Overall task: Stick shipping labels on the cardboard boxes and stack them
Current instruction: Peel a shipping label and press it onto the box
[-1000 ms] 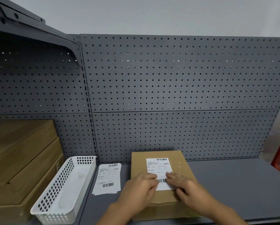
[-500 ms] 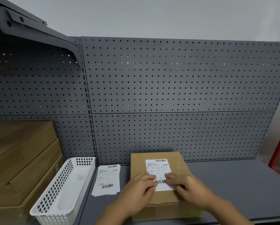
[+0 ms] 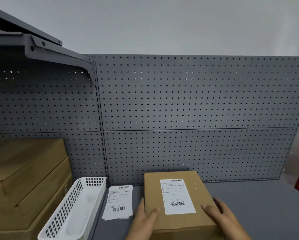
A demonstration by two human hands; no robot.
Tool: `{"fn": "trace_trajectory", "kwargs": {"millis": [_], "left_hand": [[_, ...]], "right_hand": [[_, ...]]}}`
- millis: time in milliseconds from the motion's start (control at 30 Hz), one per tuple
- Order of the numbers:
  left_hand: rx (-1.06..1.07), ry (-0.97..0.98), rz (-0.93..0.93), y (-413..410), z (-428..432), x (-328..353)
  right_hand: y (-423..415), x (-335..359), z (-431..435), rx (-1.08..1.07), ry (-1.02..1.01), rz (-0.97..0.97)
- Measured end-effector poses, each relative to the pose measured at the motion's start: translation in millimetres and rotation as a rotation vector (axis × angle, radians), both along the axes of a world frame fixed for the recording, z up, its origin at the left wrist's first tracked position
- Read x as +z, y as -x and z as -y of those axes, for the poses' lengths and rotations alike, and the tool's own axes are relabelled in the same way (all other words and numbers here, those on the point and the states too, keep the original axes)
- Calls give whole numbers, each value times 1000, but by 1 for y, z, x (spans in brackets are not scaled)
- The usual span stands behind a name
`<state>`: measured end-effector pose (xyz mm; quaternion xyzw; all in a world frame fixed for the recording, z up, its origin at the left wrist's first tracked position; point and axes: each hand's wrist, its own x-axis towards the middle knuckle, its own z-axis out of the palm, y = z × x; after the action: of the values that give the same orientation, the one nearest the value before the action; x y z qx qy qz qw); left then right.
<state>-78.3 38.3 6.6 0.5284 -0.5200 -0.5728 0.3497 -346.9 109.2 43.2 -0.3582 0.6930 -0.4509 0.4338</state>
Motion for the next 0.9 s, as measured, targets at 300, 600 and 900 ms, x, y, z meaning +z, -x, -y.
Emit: {"fn": "trace_trajectory", "kwargs": {"millis": [300,600,900], "left_hand": [[43,-133,-254,4,0,0],[52,-37,-195,1,-3,35],[82,73,-217,8,-7,63]], "right_hand": [[-3,5,5,-8,16,172],[-7,17,-3,17,173,237],[-3,50,1,34,287,177]]}}
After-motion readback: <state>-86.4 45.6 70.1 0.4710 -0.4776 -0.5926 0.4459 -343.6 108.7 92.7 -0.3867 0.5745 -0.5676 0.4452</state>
